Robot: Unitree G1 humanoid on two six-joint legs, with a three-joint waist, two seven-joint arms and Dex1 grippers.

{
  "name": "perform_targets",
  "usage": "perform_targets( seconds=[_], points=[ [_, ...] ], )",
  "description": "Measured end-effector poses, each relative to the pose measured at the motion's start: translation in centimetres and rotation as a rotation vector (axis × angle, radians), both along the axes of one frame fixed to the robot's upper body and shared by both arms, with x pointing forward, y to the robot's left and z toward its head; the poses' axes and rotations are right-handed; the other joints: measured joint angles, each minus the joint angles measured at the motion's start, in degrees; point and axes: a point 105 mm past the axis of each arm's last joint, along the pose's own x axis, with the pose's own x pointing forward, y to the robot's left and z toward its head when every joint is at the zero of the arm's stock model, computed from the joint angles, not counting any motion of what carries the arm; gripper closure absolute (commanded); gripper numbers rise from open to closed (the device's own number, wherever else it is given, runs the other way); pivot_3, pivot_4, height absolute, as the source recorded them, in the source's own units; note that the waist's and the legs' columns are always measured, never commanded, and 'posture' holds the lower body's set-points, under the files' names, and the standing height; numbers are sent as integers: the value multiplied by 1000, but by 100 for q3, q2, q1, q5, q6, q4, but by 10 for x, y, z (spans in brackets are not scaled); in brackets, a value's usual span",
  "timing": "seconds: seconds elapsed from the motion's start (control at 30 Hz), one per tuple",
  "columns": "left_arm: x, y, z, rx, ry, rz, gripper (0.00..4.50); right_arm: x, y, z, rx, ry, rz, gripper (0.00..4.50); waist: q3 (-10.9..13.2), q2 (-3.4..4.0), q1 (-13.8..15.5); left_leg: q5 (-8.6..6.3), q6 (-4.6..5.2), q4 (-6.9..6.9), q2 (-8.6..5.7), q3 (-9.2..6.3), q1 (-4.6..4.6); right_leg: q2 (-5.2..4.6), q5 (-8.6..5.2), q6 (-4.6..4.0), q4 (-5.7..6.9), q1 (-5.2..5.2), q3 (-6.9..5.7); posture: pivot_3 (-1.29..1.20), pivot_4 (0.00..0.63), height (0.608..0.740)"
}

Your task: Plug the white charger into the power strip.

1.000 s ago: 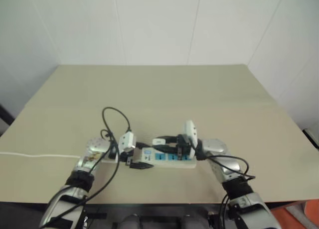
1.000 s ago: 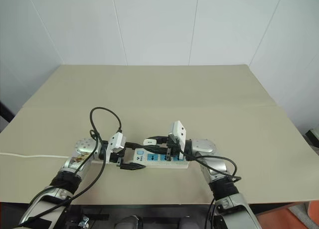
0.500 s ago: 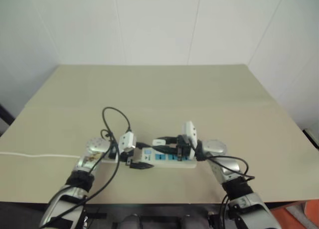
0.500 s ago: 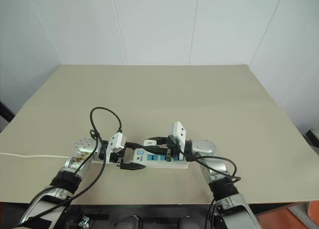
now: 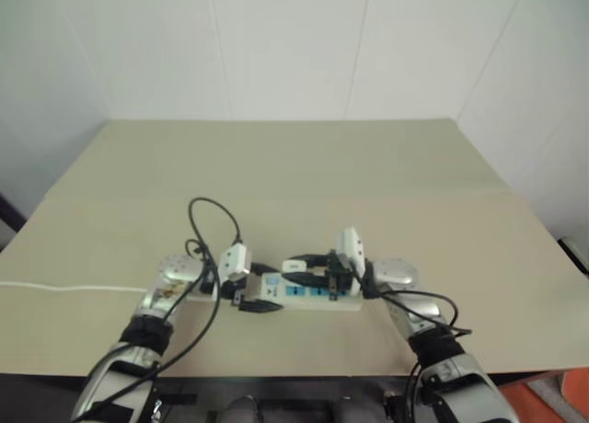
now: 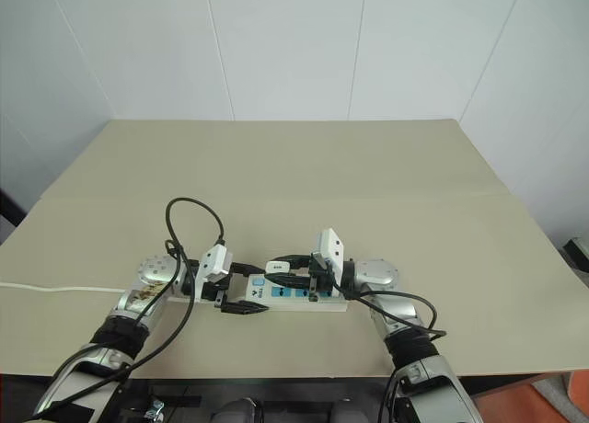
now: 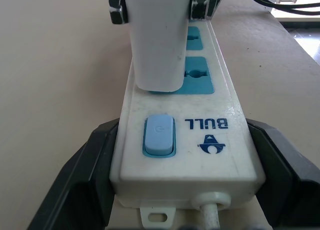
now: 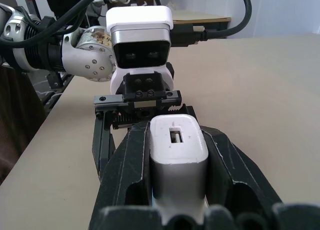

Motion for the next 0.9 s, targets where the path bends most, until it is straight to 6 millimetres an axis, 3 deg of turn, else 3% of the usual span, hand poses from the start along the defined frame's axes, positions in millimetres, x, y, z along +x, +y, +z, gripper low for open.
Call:
perform_targets(
  seconds=[0.9],
  points=[
    [0, 0, 1, 3, -6, 8, 1226, 3, -7, -7, -45, -3, 24, 3342, -1, -2, 21, 0, 0, -1, 3, 0, 3, 3, 0, -4, 0, 4, 0, 0, 150, 740]
  ],
)
